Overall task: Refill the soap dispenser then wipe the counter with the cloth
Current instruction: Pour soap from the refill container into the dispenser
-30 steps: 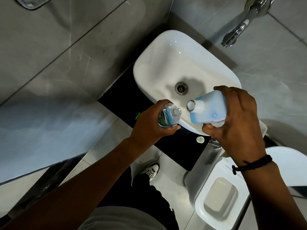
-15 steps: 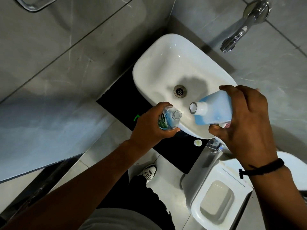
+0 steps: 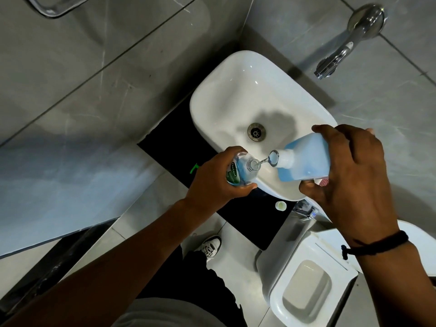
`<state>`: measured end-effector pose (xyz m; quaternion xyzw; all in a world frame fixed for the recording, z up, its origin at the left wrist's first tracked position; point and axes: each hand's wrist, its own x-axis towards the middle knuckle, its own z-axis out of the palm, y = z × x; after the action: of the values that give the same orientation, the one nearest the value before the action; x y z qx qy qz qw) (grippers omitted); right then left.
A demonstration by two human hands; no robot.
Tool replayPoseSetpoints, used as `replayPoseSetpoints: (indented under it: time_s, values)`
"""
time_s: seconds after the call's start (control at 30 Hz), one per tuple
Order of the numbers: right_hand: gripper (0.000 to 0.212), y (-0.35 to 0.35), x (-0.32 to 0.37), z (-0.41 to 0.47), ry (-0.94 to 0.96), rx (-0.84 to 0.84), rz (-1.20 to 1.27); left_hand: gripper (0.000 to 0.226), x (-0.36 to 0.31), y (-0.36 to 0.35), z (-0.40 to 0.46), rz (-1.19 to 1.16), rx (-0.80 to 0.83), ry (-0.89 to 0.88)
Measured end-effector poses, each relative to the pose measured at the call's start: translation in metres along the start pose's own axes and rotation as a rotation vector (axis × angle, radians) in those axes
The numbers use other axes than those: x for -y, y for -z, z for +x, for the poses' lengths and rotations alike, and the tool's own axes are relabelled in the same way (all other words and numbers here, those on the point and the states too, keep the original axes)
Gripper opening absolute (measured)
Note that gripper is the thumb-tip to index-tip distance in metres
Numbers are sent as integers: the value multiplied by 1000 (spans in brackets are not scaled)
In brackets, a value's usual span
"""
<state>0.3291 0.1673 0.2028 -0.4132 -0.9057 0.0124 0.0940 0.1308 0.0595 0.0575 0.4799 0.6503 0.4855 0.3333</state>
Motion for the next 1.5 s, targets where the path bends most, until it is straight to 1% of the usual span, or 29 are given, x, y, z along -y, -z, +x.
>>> replayPoseSetpoints:
  time_s: [0.27, 0.67, 1.5]
  values:
    - [95, 1, -1, -2, 1, 3, -14, 71, -2, -2, -2, -58, -3, 40]
    - [97, 5, -5, -5, -4, 7, -35, 73, -3, -5, -4, -15, -24, 18]
    - [101, 11, -7, -3, 2, 27, -53, 70, 2, -5, -5, -20, -29, 22]
